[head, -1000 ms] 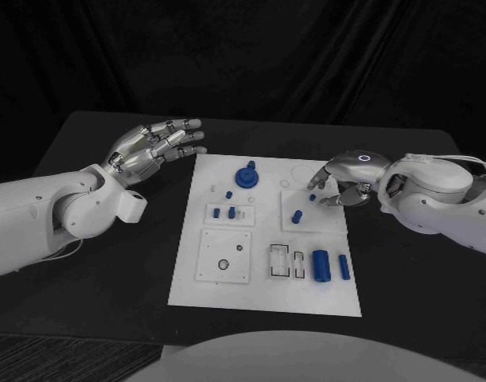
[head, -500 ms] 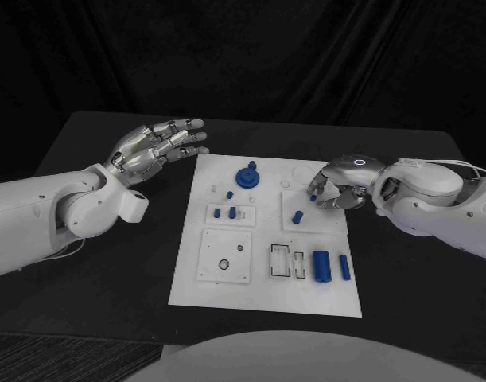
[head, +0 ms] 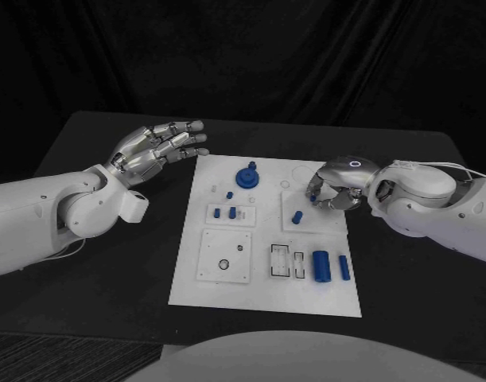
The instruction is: Assemble the parts on the task board
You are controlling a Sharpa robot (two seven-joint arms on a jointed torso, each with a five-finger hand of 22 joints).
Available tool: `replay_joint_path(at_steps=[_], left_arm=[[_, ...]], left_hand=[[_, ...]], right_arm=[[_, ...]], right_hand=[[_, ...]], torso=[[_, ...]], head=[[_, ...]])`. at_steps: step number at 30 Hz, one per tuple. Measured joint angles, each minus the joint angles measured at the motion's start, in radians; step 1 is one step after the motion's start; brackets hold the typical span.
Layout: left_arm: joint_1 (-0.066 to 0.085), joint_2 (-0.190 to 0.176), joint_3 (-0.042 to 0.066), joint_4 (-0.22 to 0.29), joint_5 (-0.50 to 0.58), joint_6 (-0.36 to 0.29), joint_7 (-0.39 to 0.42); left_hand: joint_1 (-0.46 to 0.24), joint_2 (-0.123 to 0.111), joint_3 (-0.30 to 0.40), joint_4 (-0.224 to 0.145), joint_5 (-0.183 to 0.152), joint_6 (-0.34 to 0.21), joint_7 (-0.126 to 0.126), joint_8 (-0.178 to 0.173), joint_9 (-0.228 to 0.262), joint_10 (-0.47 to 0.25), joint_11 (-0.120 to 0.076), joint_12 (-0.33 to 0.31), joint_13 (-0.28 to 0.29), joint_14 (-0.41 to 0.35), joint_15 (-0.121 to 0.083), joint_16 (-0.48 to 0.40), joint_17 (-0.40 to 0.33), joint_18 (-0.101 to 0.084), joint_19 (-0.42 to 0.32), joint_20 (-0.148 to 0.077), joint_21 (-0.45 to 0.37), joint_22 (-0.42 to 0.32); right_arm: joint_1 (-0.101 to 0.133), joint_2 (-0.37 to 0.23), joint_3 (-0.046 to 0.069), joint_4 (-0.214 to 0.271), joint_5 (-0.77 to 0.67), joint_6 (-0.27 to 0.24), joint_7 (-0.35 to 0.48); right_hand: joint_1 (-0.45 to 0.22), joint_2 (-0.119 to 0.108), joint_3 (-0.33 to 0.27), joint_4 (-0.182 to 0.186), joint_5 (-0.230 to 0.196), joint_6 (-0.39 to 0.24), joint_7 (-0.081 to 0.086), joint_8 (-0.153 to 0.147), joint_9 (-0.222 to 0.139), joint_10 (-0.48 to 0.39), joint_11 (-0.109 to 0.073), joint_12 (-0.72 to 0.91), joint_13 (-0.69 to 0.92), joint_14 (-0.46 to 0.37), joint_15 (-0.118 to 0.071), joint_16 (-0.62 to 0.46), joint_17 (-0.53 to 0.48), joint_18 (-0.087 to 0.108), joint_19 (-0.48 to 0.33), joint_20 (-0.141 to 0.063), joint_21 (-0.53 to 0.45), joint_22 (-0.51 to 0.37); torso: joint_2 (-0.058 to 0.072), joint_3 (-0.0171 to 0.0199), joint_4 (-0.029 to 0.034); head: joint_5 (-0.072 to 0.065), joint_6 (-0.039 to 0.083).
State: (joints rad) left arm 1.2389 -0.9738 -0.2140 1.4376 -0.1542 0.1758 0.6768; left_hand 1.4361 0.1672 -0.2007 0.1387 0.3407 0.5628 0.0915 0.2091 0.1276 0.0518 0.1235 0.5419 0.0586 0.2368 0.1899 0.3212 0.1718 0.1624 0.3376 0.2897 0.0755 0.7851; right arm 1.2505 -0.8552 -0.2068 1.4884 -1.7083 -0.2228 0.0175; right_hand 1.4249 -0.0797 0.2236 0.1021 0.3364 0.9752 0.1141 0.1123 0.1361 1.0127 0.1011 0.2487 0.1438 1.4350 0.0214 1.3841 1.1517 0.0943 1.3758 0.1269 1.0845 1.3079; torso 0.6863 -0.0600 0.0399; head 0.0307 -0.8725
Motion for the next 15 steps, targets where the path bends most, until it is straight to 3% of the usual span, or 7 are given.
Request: replay_joint_path(at_steps=[5,15], left_arm=[[-0.002,0.005,0.0,-0.007,0.0,0.003,0.0],[-0.008,0.008,0.0,-0.015,0.0,0.009,0.0]], left_hand=[[0.018,0.009,0.012,-0.02,0.01,0.0,0.0,0.0,0.0,0.0,0.0,0.005,-0.001,0.0,0.0,0.0,-0.002,0.0,0.001,0.001,0.0,-0.005],[0.027,0.018,0.022,-0.039,0.031,0.008,0.008,0.004,0.0,0.0,0.0,0.005,-0.001,0.0,0.0,0.005,-0.006,0.0,0.007,0.0,0.0,-0.011]], right_arm=[[-0.003,0.006,0.001,-0.006,0.0,-0.007,0.005],[-0.008,0.017,0.002,-0.02,0.002,-0.021,0.012]], right_hand=[[0.015,0.004,0.018,-0.007,0.0,0.045,0.018,0.02,0.013,0.017,-0.005,-0.005,-0.01,0.0,0.0,0.0,-0.003,0.0,0.0,0.0,0.0,0.0],[0.035,0.007,0.038,-0.021,-0.016,0.089,0.018,0.036,0.031,0.068,-0.018,-0.006,-0.019,0.0,-0.007,-0.001,-0.012,0.0,0.0,-0.007,0.0,0.0]], torso=[[0.0,-0.0006,0.0],[-0.001,-0.0012,-0.0003]], head=[[0.0,0.0],[0.001,0.0]])
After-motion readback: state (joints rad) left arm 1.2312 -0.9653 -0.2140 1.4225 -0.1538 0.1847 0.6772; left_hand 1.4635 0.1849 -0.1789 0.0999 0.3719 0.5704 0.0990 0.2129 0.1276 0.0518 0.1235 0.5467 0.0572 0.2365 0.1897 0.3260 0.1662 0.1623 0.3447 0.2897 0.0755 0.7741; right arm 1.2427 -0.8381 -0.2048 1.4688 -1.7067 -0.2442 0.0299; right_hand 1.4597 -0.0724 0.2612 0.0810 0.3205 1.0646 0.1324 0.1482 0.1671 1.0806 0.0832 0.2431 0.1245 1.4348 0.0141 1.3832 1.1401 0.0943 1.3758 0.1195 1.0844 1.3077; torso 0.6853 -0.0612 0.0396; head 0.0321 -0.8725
